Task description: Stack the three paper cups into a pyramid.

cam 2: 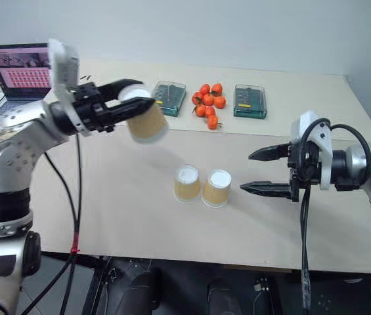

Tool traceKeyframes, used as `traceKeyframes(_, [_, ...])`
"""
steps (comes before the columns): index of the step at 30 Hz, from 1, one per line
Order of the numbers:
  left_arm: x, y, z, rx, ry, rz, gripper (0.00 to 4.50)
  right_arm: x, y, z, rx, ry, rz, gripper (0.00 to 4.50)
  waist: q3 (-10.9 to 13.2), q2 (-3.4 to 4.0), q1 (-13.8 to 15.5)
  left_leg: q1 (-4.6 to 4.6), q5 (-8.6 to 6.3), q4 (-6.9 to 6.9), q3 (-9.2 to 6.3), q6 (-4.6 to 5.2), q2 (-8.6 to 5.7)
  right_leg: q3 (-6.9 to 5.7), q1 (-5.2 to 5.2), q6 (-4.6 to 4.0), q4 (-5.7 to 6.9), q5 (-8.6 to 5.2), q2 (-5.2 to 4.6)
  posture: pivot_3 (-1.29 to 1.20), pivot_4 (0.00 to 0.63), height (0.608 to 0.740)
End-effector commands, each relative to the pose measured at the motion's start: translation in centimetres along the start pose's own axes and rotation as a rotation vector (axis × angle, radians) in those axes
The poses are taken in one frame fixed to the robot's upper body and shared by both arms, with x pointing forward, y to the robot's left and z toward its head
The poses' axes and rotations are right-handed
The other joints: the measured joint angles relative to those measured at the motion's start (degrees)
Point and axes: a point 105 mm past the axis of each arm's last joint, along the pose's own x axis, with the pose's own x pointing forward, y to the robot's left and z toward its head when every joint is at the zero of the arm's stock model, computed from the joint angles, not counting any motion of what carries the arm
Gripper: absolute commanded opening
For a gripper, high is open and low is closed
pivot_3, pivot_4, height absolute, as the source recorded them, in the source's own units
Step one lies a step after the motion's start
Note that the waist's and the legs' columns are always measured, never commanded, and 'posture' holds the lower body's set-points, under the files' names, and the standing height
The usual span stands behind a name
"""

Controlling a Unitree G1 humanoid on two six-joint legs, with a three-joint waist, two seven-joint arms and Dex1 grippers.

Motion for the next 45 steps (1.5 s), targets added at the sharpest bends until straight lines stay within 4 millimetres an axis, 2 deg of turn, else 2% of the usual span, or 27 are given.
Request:
traceKeyframes(1, [1.1, -0.7, 0.2, 0.030, 0.011, -0.105, 2.65, -1.4, 0.9, 1.1, -0.032, -0.041, -0.097, 4.50, -0.01, 0.02, -0.30, 0.03, 0.00, 0.00, -0.06, 0.00, 0.00, -0.07, 0.05, 0.00, -0.01, 0.00, 0.00, 0.00, 0.150, 0.732])
traceKeyframes(6, [1.6, -1.4, -2.4, 0.005, 0.071, -0.216, 2.65, -2.5, 1.8, 0.5, 0.012, -0.079, -0.221, 4.50, -0.01, 0.02, -0.58, 0.34, 0.01, 0.02, -0.15, -0.01, -0.01, -0.15, 0.41, -0.01, -0.02, -0.01, 0.00, 0.00, 0.150, 0.732])
traceKeyframes(8, [2.5, -1.7, -2.8, 0.004, 0.071, -0.256, 2.65, -3.0, 2.3, 0.3, 0.030, -0.109, -0.274, 4.50, -0.01, 0.02, -0.35, 0.32, 0.01, 0.05, -0.17, -0.01, -0.04, -0.16, 0.43, -0.01, -0.03, -0.01, -0.01, 0.00, 0.150, 0.732])
traceKeyframes(15, [5.5, -2.5, -3.7, 0.005, 0.030, -0.341, 2.65, -2.9, 3.4, 0.5, 0.070, -0.215, -0.356, 4.50, -0.01, 0.01, 0.16, 0.26, 0.01, 0.19, -0.33, -0.01, -0.09, -0.25, 0.50, -0.01, -0.02, -0.01, -0.02, 0.00, 0.150, 0.732])
traceKeyframes(22, [7.8, -3.6, -3.1, 0.028, -0.009, -0.426, 2.65, -2.1, 4.1, 0.7, 0.087, -0.242, -0.376, 4.50, -0.01, 0.02, -0.01, 0.21, 0.02, 0.17, -0.39, 0.00, -0.11, -0.28, 0.49, -0.01, -0.03, -0.01, -0.02, 0.00, 0.150, 0.732])
traceKeyframes(28, [8.1, -4.8, -4.2, 0.117, 0.028, -0.504, 2.65, -1.2, 4.5, 1.3, 0.089, -0.279, -0.372, 4.50, -0.01, 0.02, -0.17, 0.22, 0.02, 0.16, -0.41, 0.00, -0.11, -0.28, 0.49, -0.01, -0.01, -0.01, -0.01, 0.00, 0.150, 0.732])
traceKeyframes(35, [7.7, -5.6, -5.4, 0.136, 0.055, -0.554, 2.65, -0.7, 4.4, 1.4, 0.102, -0.289, -0.370, 4.50, -0.01, 0.02, -0.09, 0.20, 0.02, 0.16, -0.43, 0.00, -0.11, -0.28, 0.49, -0.01, -0.03, -0.01, -0.01, 0.00, 0.150, 0.732])
traceKeyframes(45, [7.7, -5.9, -6.4, 0.105, 0.066, -0.538, 2.65, -1.3, 3.7, 1.3, 0.092, -0.265, -0.392, 4.50, -0.01, 0.02, -0.05, 0.20, 0.03, 0.17, -0.45, 0.01, -0.11, -0.30, 0.50, -0.01, -0.02, -0.01, -0.01, 0.00, 0.150, 0.732])
